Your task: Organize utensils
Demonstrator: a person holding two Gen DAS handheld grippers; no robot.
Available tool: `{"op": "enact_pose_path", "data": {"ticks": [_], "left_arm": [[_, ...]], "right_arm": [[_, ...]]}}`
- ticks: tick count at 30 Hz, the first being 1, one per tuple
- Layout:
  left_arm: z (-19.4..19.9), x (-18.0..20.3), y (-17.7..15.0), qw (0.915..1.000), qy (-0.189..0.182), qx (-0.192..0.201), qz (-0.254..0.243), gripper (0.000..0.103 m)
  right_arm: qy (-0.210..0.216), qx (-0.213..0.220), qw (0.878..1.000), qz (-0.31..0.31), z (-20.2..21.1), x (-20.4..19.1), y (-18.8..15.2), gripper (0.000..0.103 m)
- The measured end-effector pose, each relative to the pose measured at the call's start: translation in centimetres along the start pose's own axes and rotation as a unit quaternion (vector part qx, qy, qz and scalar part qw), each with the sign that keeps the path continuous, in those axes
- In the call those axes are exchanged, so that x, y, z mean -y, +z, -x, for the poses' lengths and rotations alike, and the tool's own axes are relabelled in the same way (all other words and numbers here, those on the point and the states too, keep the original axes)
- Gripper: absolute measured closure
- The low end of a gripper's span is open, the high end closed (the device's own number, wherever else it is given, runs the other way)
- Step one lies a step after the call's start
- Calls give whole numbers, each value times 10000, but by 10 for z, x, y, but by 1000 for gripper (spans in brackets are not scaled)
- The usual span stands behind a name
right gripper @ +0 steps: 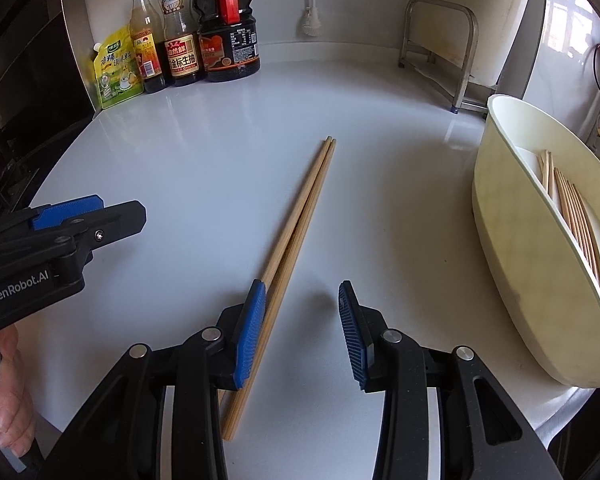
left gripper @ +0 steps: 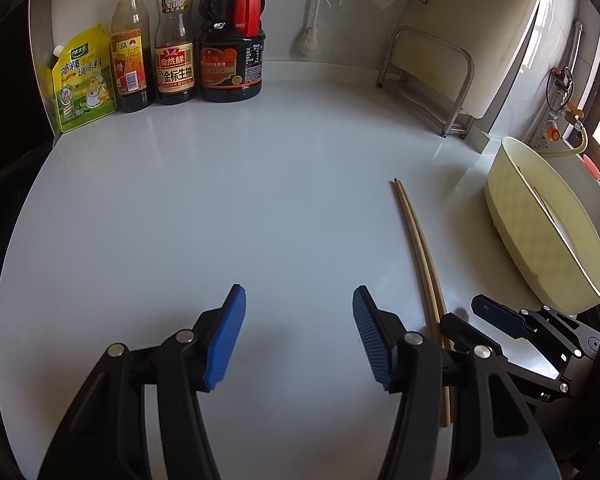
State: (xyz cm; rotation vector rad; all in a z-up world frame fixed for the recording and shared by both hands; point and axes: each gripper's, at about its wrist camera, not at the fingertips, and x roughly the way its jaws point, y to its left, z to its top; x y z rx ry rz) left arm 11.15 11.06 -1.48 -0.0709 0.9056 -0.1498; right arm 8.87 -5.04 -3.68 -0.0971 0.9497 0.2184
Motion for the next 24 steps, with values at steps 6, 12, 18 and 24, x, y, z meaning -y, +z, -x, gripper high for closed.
{"op": "enact_pose_path", "data": {"ticks": [6,12,18,24], "left_arm": [[2,-2,0,10000,13,21,4,46],[1,-2,-1,10000,-17,-15,23,46],[-2,-1,-4,10000,-2,-70,15,46],[-6,2,-5,9999,11,-135,-30,46]], "right_arm": [[-40,-129,9999,69,-2,2,0,66],[34,-101,9998,181,-4,-6,-2,69],[202,-68,9993,323,-4,-16,-1,80],[157,-32,9992,370,-3,-16,-2,80]]}}
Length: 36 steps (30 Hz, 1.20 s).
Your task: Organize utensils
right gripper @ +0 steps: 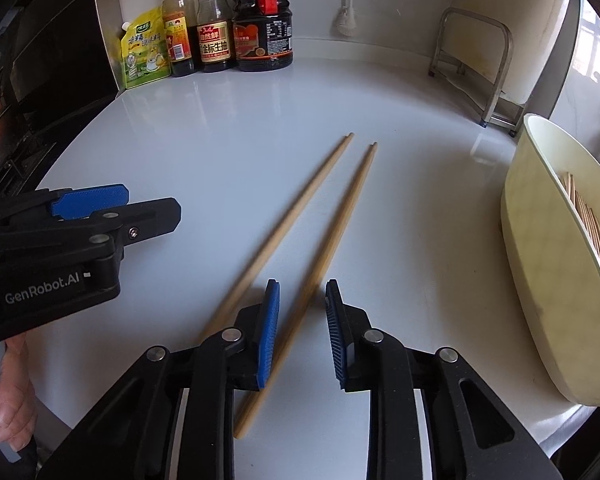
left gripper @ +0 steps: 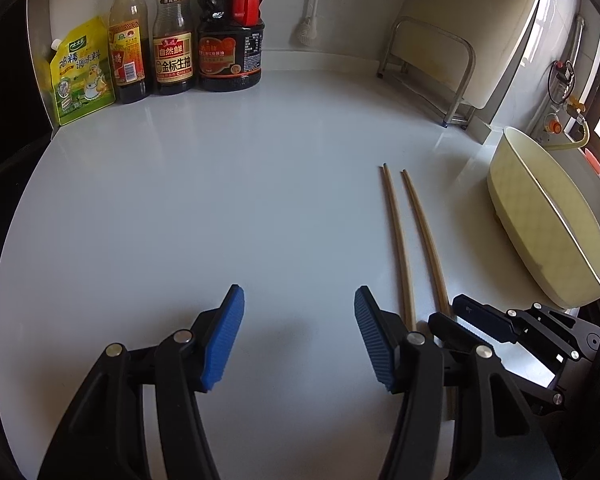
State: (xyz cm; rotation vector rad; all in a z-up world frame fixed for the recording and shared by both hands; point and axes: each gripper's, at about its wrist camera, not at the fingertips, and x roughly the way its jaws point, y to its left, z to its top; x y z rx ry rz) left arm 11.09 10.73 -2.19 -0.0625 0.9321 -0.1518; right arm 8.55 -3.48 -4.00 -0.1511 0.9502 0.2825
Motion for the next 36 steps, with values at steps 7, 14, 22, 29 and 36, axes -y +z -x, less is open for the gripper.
{"op": "enact_pose_path", "data": {"ticks": [7,14,22,29,36], "left_arm": [[-4,19,0,9998,-62,-57,-200,44],[-6,32,2,9993,93,-10,-367,43],[-11,30,16,9986,307,81,-425,31],[-22,30,25,9983,374,26,-445,24],[-32,37,23,9976,350,-104,-583,24]], "right_arm": [[-94,-31,9995,-296,2,20,-3,94],[-137,-28,9985,-524,7,44,-11,96],[18,-10,9972,-742,9,62,-16,96],[-9,64,9966,-824,8,67,-17,91],[-36,114,9959,-900,7,73,-17,70]]}}
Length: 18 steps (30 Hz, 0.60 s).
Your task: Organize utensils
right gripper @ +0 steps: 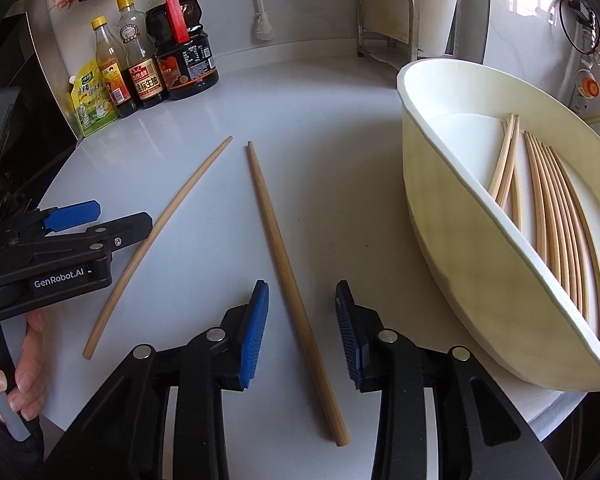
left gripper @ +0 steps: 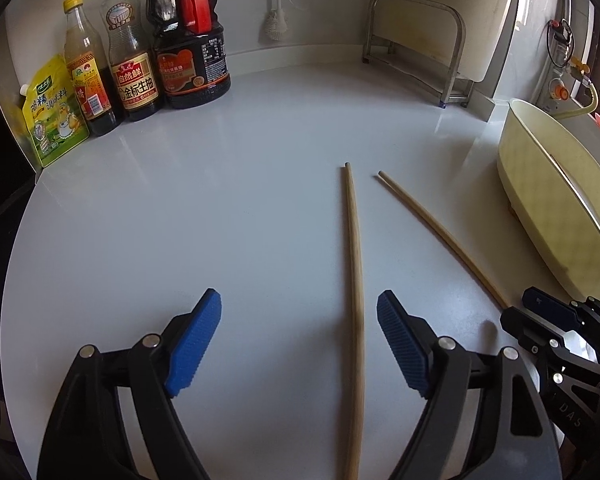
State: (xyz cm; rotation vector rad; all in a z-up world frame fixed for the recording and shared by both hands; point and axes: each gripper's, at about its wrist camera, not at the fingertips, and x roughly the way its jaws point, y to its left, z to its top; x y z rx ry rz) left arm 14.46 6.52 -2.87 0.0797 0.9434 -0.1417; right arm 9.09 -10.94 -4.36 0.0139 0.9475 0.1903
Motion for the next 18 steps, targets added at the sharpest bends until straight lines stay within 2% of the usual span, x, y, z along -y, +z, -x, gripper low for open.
{"op": "enact_pose_path", "data": {"ticks": [10,16,18], "left_arm": [[-9,5,-3,9998,48,-156,-94,24],[-11,8,-7,9998,-19,-164,-99,24],[-11,8,-8,9998,-77,-154,-78,30]], "right_arm": [[-137,46,9997,209,-4,-5,2,69],[-236,6,9982,545,-8,-17,3,70],[-220,-3,9981,583,-10,-19,4,70]]}}
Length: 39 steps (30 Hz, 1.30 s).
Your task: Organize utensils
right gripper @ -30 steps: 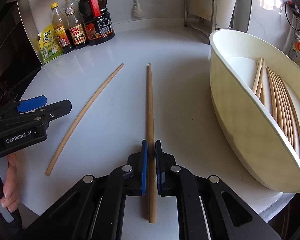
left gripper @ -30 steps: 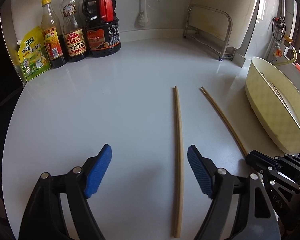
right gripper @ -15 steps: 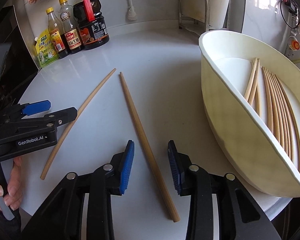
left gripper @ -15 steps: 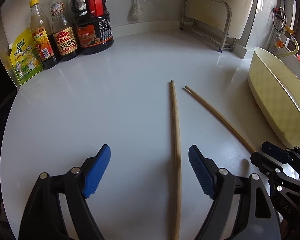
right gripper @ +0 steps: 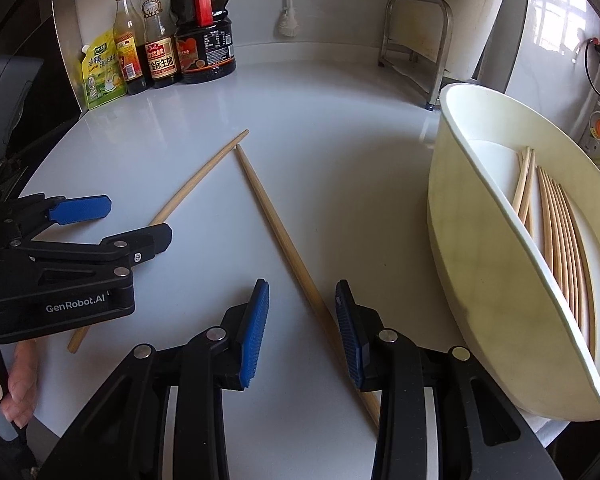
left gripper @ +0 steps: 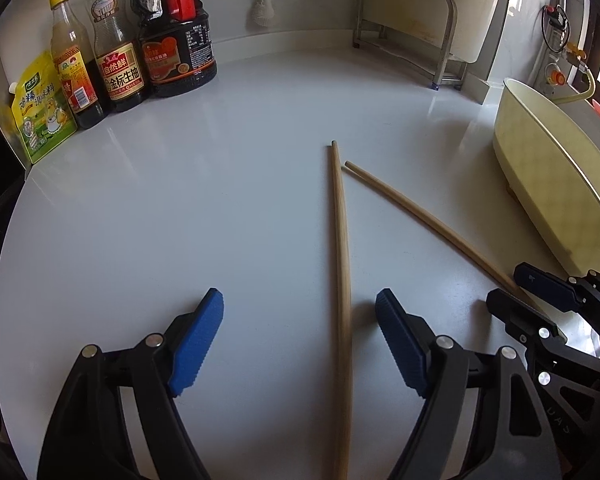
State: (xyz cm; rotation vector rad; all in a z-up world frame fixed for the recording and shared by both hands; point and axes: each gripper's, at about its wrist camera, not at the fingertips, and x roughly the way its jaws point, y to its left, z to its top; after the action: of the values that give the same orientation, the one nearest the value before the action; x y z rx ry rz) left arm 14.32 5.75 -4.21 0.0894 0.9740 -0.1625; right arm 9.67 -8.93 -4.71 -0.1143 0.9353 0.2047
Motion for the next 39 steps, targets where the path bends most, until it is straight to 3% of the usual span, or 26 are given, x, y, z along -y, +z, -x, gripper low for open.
{"op": "enact_pose_path", "data": {"ticks": [2,4,7,8,9,27,39], "left_arm": [[2,1,0,10000,-25,41,-28,39],[4,3,-1,9999,-76,63,-68,53],[7,5,-2,9998,-179,60,-113,79],[7,6,-2,9997,-226,52,-116,92],[8,6,-3,9995,-286,38,-103,96],[44,-4,-3,9988,-366,303,139,96],[83,21,25,9963,-556,649,77,96]], "right_arm": [[-19,18,10000,24,-1,0,1,77],[-84,15,9999,95,-1,-2,1,92],[-86,-3,9999,119,-1,-3,1,96],[-84,-6,9999,104,-1,-3,1,96],[-63,-10,10000,73,-1,-3,1,97],[339,342,9985,-252,29,-3,2,97],[522,896,9918,-742,79,26,14,97]]}}
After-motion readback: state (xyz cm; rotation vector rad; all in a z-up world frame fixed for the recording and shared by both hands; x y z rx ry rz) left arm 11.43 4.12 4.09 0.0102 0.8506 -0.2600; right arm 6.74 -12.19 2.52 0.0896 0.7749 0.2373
